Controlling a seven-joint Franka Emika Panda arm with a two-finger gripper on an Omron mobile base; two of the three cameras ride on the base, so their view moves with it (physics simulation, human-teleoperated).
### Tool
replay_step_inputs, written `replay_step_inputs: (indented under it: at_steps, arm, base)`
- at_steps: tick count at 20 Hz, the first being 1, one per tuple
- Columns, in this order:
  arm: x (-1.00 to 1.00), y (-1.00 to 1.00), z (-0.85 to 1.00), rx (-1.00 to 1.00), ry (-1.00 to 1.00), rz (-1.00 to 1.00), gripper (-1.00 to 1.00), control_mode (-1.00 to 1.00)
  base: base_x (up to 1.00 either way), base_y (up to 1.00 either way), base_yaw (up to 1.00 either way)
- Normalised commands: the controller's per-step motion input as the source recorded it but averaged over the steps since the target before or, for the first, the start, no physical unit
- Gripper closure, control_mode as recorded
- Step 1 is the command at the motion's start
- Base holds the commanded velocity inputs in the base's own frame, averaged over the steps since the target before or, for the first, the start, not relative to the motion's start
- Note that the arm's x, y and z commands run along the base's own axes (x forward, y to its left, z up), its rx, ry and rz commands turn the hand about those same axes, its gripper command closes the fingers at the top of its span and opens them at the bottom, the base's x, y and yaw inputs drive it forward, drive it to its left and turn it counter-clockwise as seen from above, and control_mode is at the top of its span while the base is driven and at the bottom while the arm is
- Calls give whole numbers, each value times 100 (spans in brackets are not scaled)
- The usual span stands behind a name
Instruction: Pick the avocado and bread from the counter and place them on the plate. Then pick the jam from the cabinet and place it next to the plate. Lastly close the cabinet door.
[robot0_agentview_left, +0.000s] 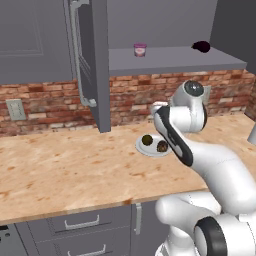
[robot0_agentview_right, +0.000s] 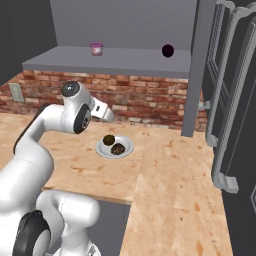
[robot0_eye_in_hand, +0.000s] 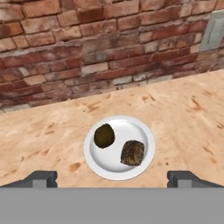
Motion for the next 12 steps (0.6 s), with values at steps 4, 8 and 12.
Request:
replay_step_inputs:
  at_steps: [4,8,12]
  arm:
    - [0,7,63,-5,1,0,-100,-100]
    - [0,0,54,-4,0,0,-100,-100]
    - [0,3,51,-4,0,0,-100,-100]
  base:
    - [0,0,0]
    - [0,0,0]
    - [0,0,0]
